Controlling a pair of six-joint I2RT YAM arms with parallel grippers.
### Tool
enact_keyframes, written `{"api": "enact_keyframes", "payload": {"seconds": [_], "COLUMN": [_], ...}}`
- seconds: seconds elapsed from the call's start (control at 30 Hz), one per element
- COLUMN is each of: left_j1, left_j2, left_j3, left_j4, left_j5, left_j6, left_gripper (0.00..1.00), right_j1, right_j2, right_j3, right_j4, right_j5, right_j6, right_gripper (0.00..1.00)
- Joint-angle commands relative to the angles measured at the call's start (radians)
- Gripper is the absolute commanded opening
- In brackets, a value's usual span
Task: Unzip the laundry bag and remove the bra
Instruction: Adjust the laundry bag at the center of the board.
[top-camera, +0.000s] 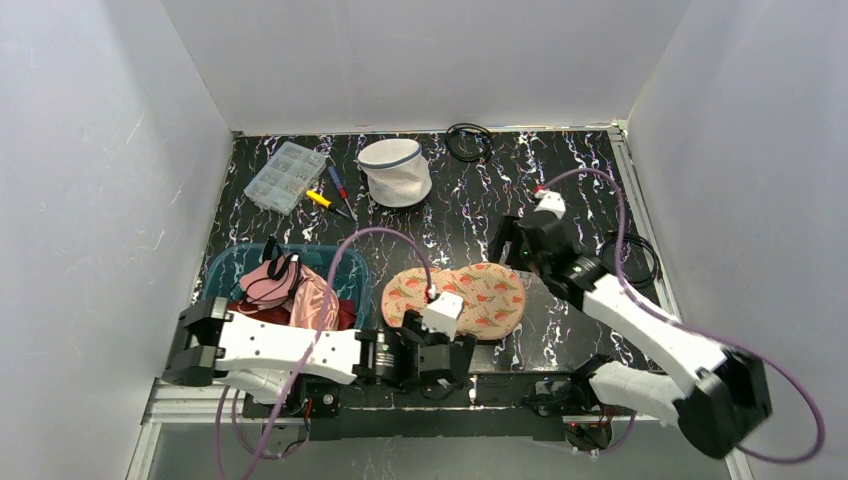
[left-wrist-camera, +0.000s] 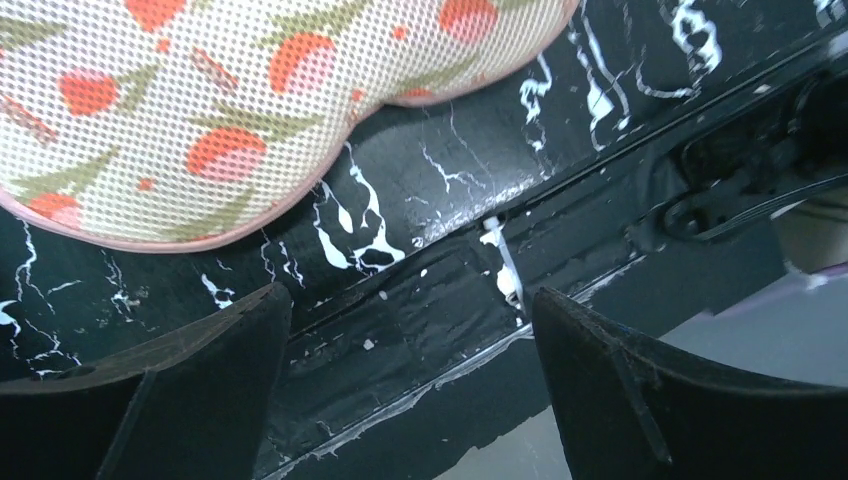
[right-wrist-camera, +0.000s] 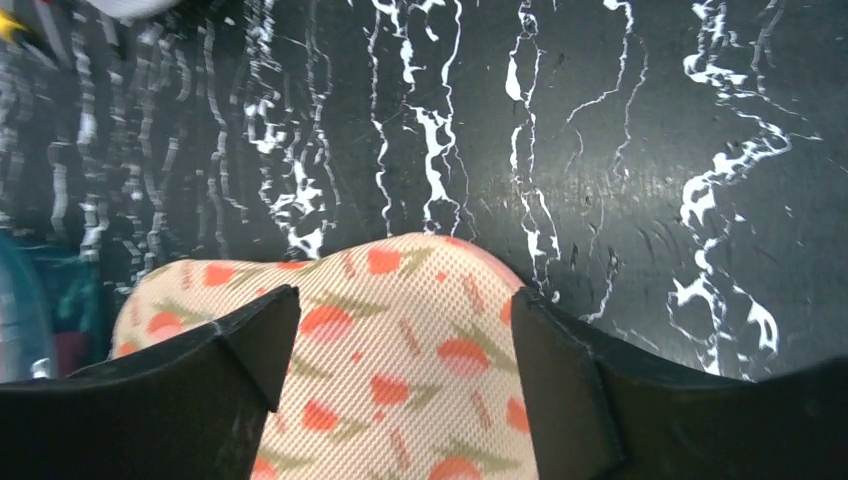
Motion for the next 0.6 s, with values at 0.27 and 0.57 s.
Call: {"api": "enact_keyframes", "payload": {"seconds": [0.27,0.57], "left_j1": [0.027,0.203], "left_j2": [0.179,0.21], "left_j3": [0.03,-0.055], "left_j4": [-0.077,0.095], "left_j5": [-0.03,0.154], "left_j6": [-0.033,0.012], "left_gripper": [0.7,0.41], "right_j1": [-0.074,-0.075], "right_j2": [0.519,0.495], "right_j3": [0.131,-0.068], "right_j4": [0.284,0.366], "right_j5": [-0.141,-0.199], "right_j6": [-0.133,-0.068], "right_gripper": [0.66,0.62]}}
